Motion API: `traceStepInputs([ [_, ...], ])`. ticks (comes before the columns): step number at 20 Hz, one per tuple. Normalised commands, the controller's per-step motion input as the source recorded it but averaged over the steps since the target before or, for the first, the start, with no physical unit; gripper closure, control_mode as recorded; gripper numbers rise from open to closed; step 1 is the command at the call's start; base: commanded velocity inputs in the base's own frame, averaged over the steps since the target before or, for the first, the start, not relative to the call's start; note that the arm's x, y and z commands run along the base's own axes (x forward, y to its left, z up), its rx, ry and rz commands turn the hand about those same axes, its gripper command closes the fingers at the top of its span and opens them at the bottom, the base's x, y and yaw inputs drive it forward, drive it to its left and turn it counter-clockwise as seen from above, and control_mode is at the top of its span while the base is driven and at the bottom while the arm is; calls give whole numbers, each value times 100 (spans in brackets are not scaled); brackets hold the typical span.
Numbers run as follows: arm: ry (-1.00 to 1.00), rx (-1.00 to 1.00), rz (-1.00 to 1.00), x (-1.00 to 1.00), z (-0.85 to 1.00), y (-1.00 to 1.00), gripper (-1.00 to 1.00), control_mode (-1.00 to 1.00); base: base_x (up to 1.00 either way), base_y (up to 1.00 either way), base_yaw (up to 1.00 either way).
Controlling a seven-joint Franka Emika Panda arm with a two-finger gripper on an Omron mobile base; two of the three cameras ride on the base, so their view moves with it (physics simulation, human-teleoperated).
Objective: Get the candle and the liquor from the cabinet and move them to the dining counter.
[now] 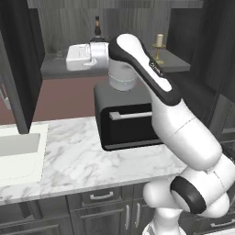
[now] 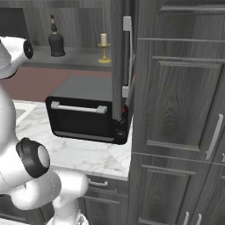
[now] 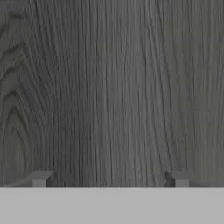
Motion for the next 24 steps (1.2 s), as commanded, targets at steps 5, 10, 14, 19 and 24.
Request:
traceStepInputs([
  [5,-1,0,-38,-44,3,-94,-100,-100,0,0,0],
  [10,0,-4,-46,-26,8,-63,-100,-100,0,0,0],
  [14,0,-10,-52,-13,8,-34,-100,-100,0,0,0],
  [19,2,-9,-50,-13,4,-25,-100,-100,0,0,0],
  [24,0,-6,-34,-22,0,-33,-100,-100,0,0,0],
])
